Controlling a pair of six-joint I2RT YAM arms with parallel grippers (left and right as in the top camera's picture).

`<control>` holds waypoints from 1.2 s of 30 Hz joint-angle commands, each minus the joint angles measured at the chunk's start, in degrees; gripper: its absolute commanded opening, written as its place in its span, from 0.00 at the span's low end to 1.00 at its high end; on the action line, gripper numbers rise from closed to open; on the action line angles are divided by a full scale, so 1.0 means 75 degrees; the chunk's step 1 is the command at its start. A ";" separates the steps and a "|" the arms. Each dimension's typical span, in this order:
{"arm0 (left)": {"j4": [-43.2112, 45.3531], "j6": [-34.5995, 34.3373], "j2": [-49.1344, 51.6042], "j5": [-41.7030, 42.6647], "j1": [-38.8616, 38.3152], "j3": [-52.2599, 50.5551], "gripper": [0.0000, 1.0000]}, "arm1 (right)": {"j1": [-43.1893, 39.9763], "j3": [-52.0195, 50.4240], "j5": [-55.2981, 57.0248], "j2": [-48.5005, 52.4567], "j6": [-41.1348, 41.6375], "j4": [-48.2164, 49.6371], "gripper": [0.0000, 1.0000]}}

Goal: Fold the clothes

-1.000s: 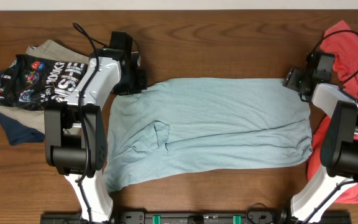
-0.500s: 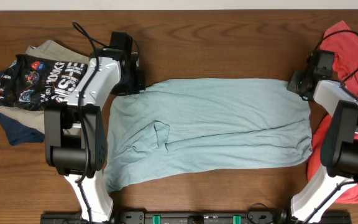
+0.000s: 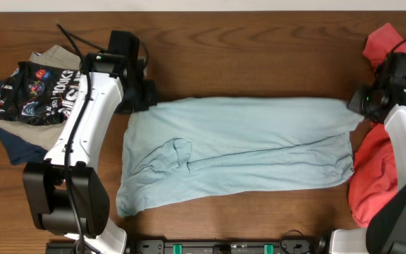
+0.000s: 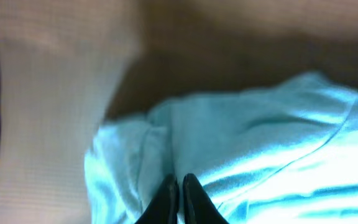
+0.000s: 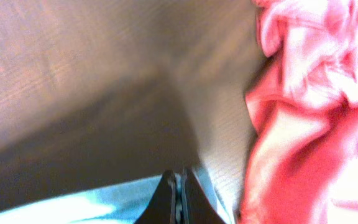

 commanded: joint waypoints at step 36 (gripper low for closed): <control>-0.2008 -0.0793 -0.0085 0.0440 -0.0551 -0.2751 0.24 | -0.0085 -0.0612 0.1128 -0.0044 -0.0044 -0.2818 0.46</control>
